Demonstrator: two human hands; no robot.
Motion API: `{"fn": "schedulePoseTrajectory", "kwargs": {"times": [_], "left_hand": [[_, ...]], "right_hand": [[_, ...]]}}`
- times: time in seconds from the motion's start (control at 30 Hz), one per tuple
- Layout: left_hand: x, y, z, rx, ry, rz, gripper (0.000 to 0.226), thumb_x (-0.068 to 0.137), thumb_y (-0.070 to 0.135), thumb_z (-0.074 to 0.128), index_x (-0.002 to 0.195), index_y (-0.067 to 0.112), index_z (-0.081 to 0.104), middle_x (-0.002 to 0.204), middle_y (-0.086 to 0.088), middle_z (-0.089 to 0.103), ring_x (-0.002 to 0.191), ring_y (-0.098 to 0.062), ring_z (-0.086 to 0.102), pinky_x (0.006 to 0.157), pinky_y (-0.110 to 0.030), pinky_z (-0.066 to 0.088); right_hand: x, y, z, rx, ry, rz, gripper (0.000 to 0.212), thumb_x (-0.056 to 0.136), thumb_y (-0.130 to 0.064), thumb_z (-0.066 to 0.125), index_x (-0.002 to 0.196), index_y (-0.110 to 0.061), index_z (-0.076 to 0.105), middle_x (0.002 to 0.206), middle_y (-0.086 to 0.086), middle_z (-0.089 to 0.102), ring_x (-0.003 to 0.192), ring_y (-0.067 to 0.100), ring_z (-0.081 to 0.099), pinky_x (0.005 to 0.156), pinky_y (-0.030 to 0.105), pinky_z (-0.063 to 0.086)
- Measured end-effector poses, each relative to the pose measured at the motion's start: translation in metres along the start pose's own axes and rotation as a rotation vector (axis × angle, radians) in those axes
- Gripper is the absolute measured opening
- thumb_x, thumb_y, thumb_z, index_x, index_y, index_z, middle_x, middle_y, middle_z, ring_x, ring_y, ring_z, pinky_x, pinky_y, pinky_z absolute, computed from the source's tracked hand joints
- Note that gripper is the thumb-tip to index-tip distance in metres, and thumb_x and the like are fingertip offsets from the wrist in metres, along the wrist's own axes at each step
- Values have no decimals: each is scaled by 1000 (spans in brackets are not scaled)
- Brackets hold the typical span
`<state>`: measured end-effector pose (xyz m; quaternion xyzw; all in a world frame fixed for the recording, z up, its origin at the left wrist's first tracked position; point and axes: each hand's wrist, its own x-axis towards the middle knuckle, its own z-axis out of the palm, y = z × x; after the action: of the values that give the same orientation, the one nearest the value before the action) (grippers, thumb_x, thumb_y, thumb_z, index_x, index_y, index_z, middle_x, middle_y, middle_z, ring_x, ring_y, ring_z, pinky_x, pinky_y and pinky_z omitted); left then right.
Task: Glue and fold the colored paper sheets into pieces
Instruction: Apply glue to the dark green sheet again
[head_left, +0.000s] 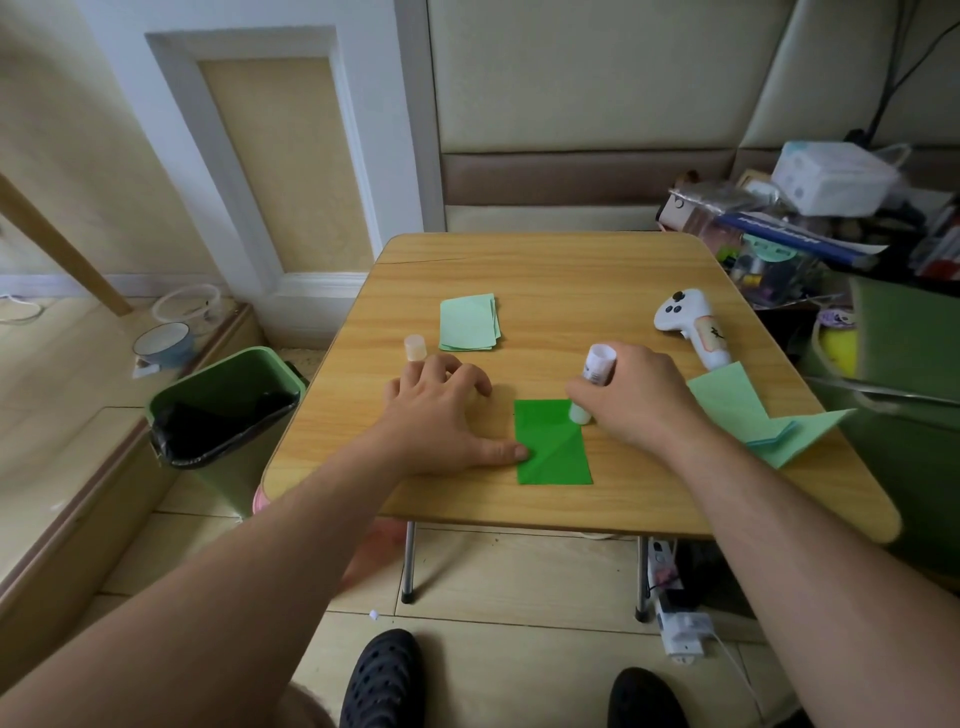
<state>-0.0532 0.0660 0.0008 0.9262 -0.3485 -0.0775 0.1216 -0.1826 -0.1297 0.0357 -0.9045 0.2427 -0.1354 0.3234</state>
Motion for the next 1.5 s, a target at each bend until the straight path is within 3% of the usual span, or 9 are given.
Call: {"fn": "schedulePoseTrajectory", "kwargs": {"times": [0.13, 0.37, 0.7, 0.83, 0.93, 1.13, 1.37, 1.43, 1.5], "left_hand": [[0, -1, 0, 0, 3, 0, 85, 55, 99, 59, 124, 50, 43, 146, 7, 30, 141, -25, 25, 115, -48, 21], [0, 0, 0, 2, 2, 1, 86, 56, 99, 59, 124, 49, 43, 147, 6, 30, 142, -26, 25, 115, -48, 21], [-1, 0, -1, 0, -4, 7, 86, 57, 98, 60, 126, 49, 43, 147, 6, 30, 141, -27, 25, 116, -48, 21], [-1, 0, -1, -5, -9, 5, 85, 58, 97, 61, 126, 49, 43, 148, 6, 30, 142, -27, 24, 115, -48, 21], [0, 0, -1, -3, -5, 2, 84, 57, 97, 61, 124, 49, 43, 148, 7, 30, 142, -27, 25, 115, -49, 21], [-1, -1, 0, -2, 0, 6, 84, 57, 97, 61, 124, 50, 43, 148, 6, 30, 142, -27, 25, 115, -48, 21], [0, -1, -1, -2, -14, 8, 86, 58, 97, 60, 126, 49, 43, 148, 6, 30, 142, -27, 24, 115, -49, 20], [0, -1, -1, -1, -13, 8, 85, 58, 97, 60, 126, 49, 43, 148, 6, 30, 142, -27, 24, 115, -49, 20], [0, -1, 0, 0, -11, 8, 85, 57, 98, 60, 126, 49, 43, 148, 6, 30, 142, -27, 24, 115, -49, 21]], "right_hand": [[5, 5, -4, 83, 49, 36, 22, 85, -30, 66, 79, -9, 63, 65, -5, 69, 63, 15, 55, 57, 30, 41], [10, 8, 4, 165, 34, 59, 27, 89, -47, 72, 85, -20, 67, 82, -4, 71, 79, 18, 65, 65, 32, 47], [6, 9, -4, 87, -156, 43, 26, 85, -30, 73, 72, -13, 59, 65, -3, 58, 63, 15, 49, 60, 33, 37], [9, 13, -5, 216, -28, 69, 27, 87, -36, 73, 83, -11, 63, 76, 4, 69, 71, 17, 58, 65, 34, 44], [10, 15, 0, 222, 11, 50, 28, 90, -47, 73, 88, -20, 67, 86, -3, 73, 84, 18, 68, 75, 38, 53], [3, 14, -3, 125, -85, 5, 22, 88, -36, 73, 82, -17, 66, 78, -2, 71, 72, 18, 61, 63, 32, 45], [-4, 19, -14, 81, -337, -44, 18, 84, -30, 79, 80, -16, 68, 72, -2, 68, 68, 12, 56, 66, 34, 46], [-2, 20, -13, 136, -294, -36, 20, 85, -30, 79, 81, -14, 68, 69, -4, 66, 67, 12, 56, 65, 33, 45], [2, 20, -11, 211, -146, -20, 24, 88, -36, 77, 82, -15, 67, 73, -3, 68, 69, 14, 57, 66, 35, 47]]}}
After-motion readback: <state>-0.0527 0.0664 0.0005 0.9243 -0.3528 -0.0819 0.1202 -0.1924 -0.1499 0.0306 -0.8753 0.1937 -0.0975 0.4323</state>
